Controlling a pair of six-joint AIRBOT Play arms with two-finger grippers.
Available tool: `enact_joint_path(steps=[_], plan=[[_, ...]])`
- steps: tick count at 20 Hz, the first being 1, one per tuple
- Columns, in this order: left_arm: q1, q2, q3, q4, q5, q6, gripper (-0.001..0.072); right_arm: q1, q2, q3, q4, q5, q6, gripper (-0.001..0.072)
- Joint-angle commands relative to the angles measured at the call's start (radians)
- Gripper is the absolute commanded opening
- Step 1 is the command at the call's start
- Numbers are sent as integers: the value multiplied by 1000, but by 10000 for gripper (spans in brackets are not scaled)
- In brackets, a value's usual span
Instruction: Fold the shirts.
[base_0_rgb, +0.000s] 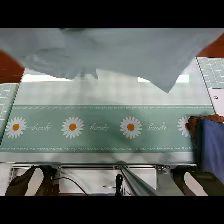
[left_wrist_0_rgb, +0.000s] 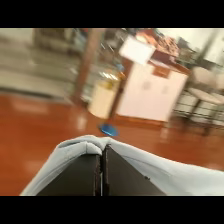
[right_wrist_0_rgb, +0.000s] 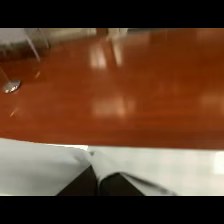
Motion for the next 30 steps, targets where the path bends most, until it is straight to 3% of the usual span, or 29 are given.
enact_joint_path(steps=[1,6,9,11,16,20,26,30], plan=[[14,199,69,290,20,-68,21,0,190,39,-113,114,-16,25],[-179,393,69,740,9,-209,22,0,343,39,-221,278,36,24],[-266,421,69,933,-45,-296,21,0,346,32,-222,365,68,25],[-275,381,53,1015,-108,-409,21,0,336,-10,-207,372,84,25],[-275,195,-130,805,-185,-389,22,0,291,-321,-82,314,63,25],[-275,-45,-195,675,-182,-317,22,1,187,-594,-72,112,23,25],[-275,-444,-181,607,18,-297,22,1,-208,-674,29,-240,-51,25],[-302,-702,-82,552,193,-298,22,1,-553,-540,98,-407,-55,24]])
